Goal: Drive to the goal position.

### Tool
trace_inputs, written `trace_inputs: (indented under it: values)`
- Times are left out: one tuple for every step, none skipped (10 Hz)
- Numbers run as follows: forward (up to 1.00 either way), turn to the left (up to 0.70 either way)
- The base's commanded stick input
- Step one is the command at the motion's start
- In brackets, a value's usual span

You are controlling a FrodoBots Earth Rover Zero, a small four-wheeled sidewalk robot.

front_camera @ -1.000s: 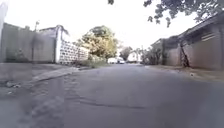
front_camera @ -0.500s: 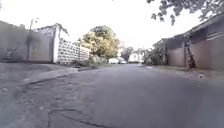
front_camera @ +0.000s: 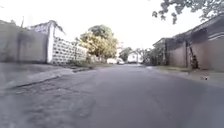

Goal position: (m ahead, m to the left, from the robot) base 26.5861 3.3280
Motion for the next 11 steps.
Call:
trace_inputs:
  values:
    - [1.0, 0.0]
    - [1.0, 0.0]
    - [1.0, 0.0]
    - [1.0, 0.0]
    - [1.0, 0.0]
    - [1.0, 0.0]
    - [1.0, 0.0]
    - [1.0, 0.0]
    - [1.0, 0.0]
    - [1.0, 0.0]
    - [1.0, 0.0]
